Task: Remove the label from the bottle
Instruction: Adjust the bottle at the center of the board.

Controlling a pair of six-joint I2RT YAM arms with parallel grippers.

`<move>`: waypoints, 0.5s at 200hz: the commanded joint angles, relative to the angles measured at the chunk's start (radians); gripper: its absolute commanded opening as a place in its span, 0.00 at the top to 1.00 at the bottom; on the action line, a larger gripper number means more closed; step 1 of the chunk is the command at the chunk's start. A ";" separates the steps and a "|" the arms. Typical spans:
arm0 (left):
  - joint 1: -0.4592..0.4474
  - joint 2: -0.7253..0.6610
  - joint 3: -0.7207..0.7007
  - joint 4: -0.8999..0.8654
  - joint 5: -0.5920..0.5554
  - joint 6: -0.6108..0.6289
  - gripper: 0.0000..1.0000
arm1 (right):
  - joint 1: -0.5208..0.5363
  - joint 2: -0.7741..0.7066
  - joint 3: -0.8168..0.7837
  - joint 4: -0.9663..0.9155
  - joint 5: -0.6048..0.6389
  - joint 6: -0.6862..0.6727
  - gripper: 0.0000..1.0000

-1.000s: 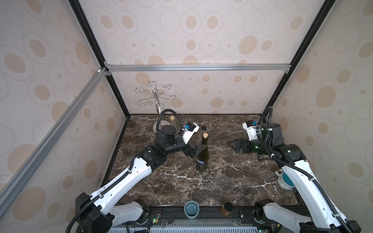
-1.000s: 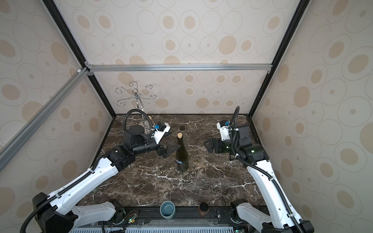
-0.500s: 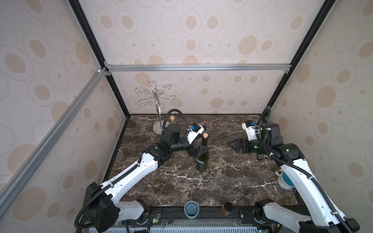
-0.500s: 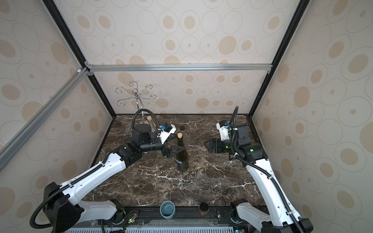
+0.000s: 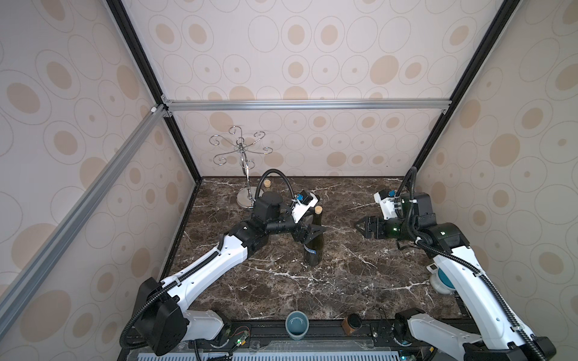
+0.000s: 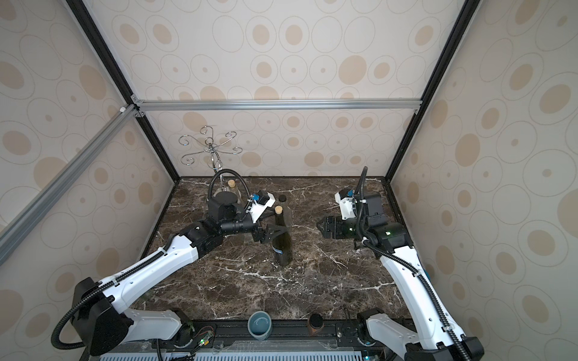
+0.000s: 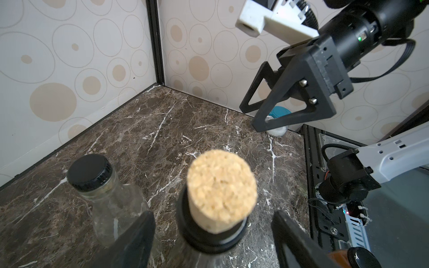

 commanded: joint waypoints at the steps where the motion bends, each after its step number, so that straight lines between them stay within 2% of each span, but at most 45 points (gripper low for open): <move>1: 0.007 0.004 0.044 0.015 0.013 0.027 0.24 | -0.005 -0.017 -0.010 -0.004 0.010 -0.007 0.15; 59: 0.007 0.015 0.049 0.029 0.004 0.034 0.33 | -0.005 -0.013 -0.009 0.003 0.009 -0.005 0.16; 100: 0.007 0.037 0.065 0.042 0.001 0.037 0.45 | -0.004 -0.016 -0.010 0.015 -0.033 -0.015 0.16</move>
